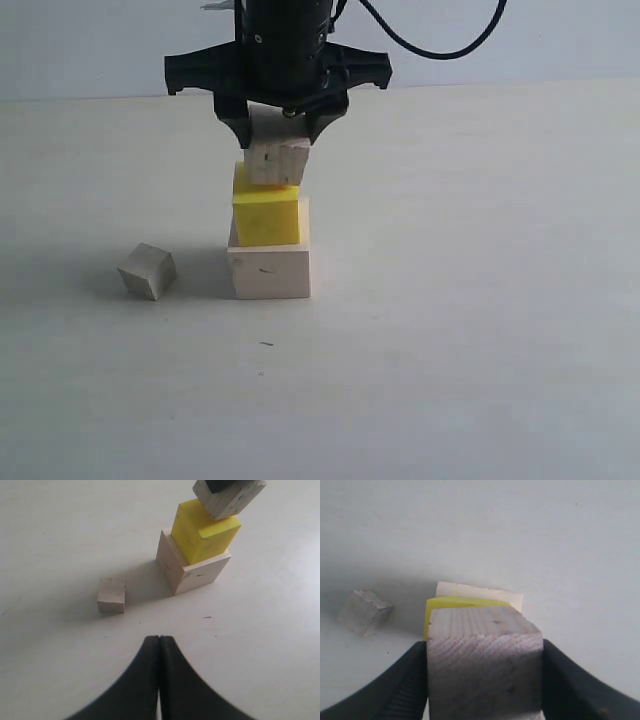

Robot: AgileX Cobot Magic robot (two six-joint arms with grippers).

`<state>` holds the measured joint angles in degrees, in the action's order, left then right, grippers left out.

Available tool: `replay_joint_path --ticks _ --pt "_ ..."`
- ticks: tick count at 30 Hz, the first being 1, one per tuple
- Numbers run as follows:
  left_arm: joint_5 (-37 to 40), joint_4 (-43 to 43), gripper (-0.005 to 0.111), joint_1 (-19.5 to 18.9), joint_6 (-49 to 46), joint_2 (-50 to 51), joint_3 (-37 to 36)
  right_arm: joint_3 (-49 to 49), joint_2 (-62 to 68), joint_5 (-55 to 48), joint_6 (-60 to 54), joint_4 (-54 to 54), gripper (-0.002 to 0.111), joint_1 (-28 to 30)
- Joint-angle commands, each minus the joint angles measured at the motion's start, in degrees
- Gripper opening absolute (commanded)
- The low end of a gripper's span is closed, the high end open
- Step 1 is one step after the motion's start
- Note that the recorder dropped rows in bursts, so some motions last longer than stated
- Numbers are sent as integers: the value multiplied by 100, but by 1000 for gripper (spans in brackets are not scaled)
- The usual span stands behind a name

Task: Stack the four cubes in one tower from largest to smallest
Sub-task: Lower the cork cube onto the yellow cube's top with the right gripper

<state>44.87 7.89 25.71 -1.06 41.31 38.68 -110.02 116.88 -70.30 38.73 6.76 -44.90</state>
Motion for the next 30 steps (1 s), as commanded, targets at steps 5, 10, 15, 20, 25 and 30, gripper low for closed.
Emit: replay_joint_path --ticks 5,10,15,20,25,30 --pt "-66 36 0 -8 -21 4 -10 11 -6 34 28 -210 0 -5" --pt "-66 36 0 -8 -21 4 -10 11 -6 34 -5 -210 0 -5" --pt "-66 36 0 -8 -21 4 -10 11 -6 34 3 -182 2 -5" --pt "-66 36 0 -8 -21 4 -10 11 -6 34 3 -182 17 -5" --pt "-66 36 0 -8 -21 4 -10 11 -6 34 -8 -210 39 -5" --pt "-66 36 0 -8 -21 4 -10 11 -6 34 3 -210 56 -5"
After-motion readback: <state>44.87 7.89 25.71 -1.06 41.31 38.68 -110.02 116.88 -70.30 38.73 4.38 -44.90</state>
